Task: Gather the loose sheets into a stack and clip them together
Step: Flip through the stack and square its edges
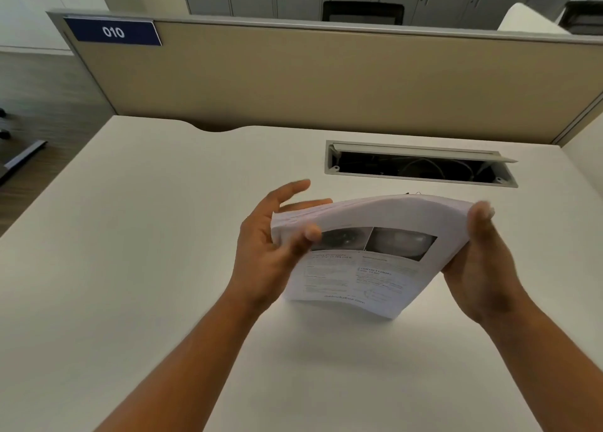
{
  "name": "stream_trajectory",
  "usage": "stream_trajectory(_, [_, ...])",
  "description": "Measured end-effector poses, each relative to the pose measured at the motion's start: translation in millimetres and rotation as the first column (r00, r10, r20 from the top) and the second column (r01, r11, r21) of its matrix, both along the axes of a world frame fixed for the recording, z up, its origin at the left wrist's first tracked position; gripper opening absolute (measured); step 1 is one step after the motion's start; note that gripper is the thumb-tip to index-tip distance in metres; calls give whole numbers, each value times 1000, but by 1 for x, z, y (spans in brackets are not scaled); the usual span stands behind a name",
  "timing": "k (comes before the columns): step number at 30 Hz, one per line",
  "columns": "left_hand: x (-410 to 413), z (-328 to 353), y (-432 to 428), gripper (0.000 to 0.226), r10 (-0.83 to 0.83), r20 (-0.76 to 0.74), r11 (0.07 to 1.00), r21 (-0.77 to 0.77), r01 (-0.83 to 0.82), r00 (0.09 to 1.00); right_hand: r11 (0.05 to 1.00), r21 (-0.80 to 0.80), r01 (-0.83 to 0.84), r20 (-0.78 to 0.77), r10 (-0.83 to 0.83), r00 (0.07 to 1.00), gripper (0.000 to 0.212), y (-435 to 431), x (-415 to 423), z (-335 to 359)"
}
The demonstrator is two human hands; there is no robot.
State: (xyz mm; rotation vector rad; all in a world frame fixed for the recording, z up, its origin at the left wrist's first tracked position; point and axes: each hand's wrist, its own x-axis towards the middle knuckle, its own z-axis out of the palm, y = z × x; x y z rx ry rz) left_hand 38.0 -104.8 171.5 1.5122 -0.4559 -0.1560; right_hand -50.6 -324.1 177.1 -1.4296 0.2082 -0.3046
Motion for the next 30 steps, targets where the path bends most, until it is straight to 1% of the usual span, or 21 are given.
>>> stream_trajectory(1, [1, -7, 2, 62, -8, -20, 1000, 21, 9, 1000, 999, -20, -49, 6, 49, 999, 75, -2, -1, -7])
stream_trajectory(2, [3, -17, 2, 45, -14, -47, 998, 63, 17, 999, 996, -40, -79, 5, 79, 997, 74, -4, -3, -15])
stream_trajectory(3, [3, -25, 1, 35, -16, -82, 994, 106, 24, 997, 994, -61, -88, 0, 88, 996, 69, -3, -5, -23])
stream_trajectory(5, [1, -35, -1, 49, -4, -117, 983, 180, 25, 993, 995, -80, -65, -11, 65, 998, 56, 0, -8, -36])
stream_trajectory(7, [-1, -43, -2, 52, 14, -159, 984, 180, 15, 987, 993, -116, -22, -28, 19, 999, 38, 5, -10, -44])
stream_trajectory(8, [-1, -46, -3, 50, 19, -173, 985, 174, 11, 985, 991, -134, 0, -37, -5, 999, 37, 7, -10, -46])
stream_trajectory(10, [-3, -49, -4, 52, 22, -192, 988, 154, 8, 981, 990, -142, 22, -31, -27, 999, 42, 8, -11, -47])
stream_trajectory(13, [-5, -54, -4, 54, 29, -188, 992, 123, -6, 982, 988, -152, 31, -13, -33, 999, 41, 9, -11, -50])
stream_trajectory(16, [-7, -62, -7, 43, 32, -203, 994, 113, -9, 979, 993, -112, 24, -52, -30, 998, 44, 10, -12, -62])
stream_trajectory(19, [-5, -70, -8, 35, 36, -231, 992, 128, -6, 972, 991, -133, 8, -104, -22, 994, 46, 14, -13, -73])
stream_trajectory(23, [-3, -74, -7, 37, 14, -219, 995, 102, 9, 976, 985, -173, 23, -89, -39, 995, 44, 12, -13, -73])
stream_trajectory(25, [-5, -78, -7, 39, 12, -235, 993, 113, 15, 972, 979, -202, 13, -85, -31, 996, 44, 12, -13, -74])
stream_trajectory(30, [-10, -82, -14, 37, -6, -253, 989, 142, 43, 967, 986, -162, 25, -128, -46, 991, 42, 15, -12, -82])
